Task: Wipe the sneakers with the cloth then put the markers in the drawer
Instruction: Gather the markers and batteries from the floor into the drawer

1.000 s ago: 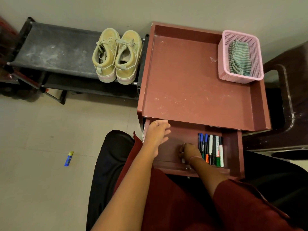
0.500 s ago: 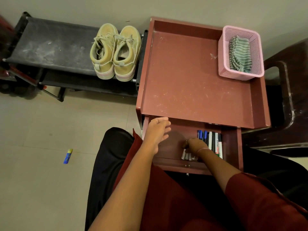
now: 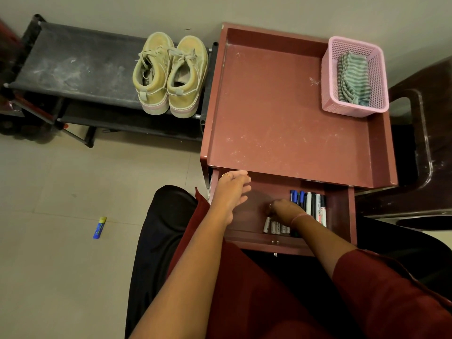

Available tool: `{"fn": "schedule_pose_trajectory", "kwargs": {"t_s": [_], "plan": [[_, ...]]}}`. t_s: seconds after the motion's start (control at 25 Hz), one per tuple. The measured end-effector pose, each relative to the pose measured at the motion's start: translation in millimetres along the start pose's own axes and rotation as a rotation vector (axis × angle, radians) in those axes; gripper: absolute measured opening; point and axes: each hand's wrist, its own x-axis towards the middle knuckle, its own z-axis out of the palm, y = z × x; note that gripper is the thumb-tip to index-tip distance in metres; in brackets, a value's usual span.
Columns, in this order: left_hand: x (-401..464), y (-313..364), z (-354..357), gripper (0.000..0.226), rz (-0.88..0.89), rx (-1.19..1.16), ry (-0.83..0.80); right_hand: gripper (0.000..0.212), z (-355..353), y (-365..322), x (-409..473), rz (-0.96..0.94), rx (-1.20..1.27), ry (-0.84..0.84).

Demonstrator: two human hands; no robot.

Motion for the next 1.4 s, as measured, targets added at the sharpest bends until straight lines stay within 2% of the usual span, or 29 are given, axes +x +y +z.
{"fn": "schedule_pose_trajectory", "kwargs": {"t_s": [0.12, 0.24, 0.32, 0.44, 0.56, 0.68, 0.8, 1.0, 1.16, 1.4], "plan": [[2, 0, 0, 0.026, -0.003, -0.008, 0.0, 0.025, -4, -15, 4, -0.094, 0.015, -0.035], [1, 0, 1, 0.027, -0.009, -0.003, 0.0, 0.034, 15, -26, 5, -0.136, -0.121, -0.061], [1, 0, 1, 0.027, -0.009, 0.0, -0.002, 0.041, 22, -26, 3, -0.148, -0.2, -0.046], [1, 0, 1, 0.027, -0.013, 0.002, -0.003, 0.044, 24, -20, 1, -0.091, -0.176, -0.034], [1, 0, 2, 0.026, -0.006, 0.014, -0.007, 0.043, 21, -9, -1, -0.133, -0.189, -0.059], [1, -1, 2, 0.024, -0.005, 0.011, -0.005, 0.03, 10, 2, -6, -0.174, -0.035, -0.075], [2, -1, 2, 0.022, -0.007, 0.009, -0.003, 0.027, -7, 17, -3, -0.074, 0.128, -0.029], [1, -1, 2, 0.026, -0.009, 0.017, -0.006, 0.035, -4, 41, 0, 0.076, 0.143, -0.106], [1, 0, 2, 0.027, -0.012, 0.01, -0.003, 0.046, 6, 44, -2, 0.094, 0.143, -0.121], [1, -1, 3, 0.025, -0.012, 0.021, -0.005, 0.044, 8, 44, -8, 0.08, 0.171, -0.114]]}}
